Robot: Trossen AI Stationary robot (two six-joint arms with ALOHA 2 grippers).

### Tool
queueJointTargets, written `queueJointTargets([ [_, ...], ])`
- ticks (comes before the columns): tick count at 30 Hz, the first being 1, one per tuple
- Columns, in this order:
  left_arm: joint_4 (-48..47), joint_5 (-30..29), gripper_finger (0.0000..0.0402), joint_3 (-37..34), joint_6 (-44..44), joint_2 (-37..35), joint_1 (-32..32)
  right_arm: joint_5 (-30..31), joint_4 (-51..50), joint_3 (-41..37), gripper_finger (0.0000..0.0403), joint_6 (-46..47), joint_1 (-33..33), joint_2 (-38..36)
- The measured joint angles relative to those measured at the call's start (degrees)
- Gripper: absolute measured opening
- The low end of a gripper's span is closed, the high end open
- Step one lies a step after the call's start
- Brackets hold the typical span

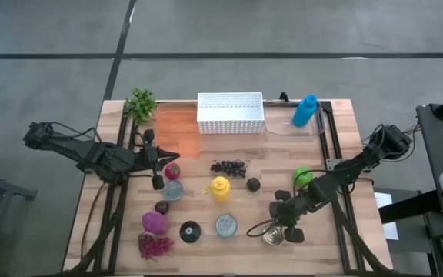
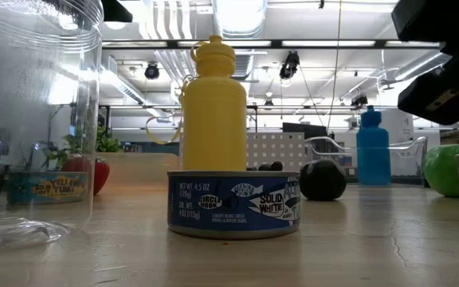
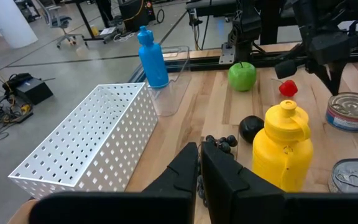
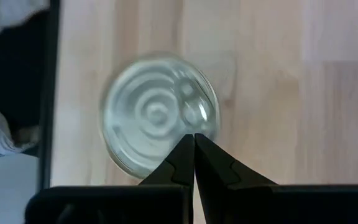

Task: Pick & Place Food Item
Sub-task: Put the blue-pink tuna can into the orange bin

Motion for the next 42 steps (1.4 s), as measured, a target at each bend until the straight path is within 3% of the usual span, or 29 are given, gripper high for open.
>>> queueJointTargets([
  [14,-0.13,0.00,0.0026,0.00,0.01,0.00,-0.01,-0.01,3.07,-4.29,0.0008,3.25,-0.02,-0.21],
  [42,-0.31,0.00,0.0026,0.00,0.00,0.00,-0.01,1.25,2.14,-4.24,0.0008,4.26,0.00,-0.28],
])
